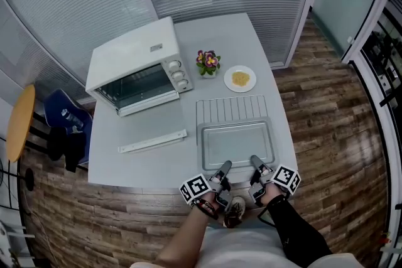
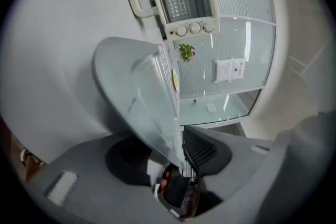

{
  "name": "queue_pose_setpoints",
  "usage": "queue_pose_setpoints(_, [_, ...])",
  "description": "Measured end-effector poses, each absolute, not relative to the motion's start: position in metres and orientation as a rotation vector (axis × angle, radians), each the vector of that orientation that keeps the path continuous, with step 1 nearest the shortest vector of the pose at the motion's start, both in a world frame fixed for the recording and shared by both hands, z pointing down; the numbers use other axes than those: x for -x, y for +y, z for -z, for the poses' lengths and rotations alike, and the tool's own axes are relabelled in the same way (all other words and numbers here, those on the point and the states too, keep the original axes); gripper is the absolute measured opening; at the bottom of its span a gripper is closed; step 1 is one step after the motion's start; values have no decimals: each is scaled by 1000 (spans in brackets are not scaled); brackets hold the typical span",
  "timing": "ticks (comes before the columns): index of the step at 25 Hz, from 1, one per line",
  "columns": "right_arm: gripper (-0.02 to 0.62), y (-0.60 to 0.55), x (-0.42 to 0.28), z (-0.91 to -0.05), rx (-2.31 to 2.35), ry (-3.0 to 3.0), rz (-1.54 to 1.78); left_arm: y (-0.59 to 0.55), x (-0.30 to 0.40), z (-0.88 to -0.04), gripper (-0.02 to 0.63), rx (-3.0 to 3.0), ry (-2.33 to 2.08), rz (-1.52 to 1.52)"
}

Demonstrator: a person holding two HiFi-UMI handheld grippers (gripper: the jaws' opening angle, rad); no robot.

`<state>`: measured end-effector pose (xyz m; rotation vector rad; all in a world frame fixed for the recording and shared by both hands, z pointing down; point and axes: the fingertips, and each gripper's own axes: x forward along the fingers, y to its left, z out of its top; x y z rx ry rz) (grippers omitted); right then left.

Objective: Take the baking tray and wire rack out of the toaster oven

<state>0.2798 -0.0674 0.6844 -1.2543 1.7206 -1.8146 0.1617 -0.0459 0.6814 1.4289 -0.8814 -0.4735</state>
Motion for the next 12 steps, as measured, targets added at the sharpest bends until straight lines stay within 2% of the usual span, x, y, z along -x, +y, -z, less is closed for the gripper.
queue_pose_setpoints(12, [124, -62, -266, -689, 1274, 1740, 1846, -8, -234, -669, 215, -1550, -617, 273])
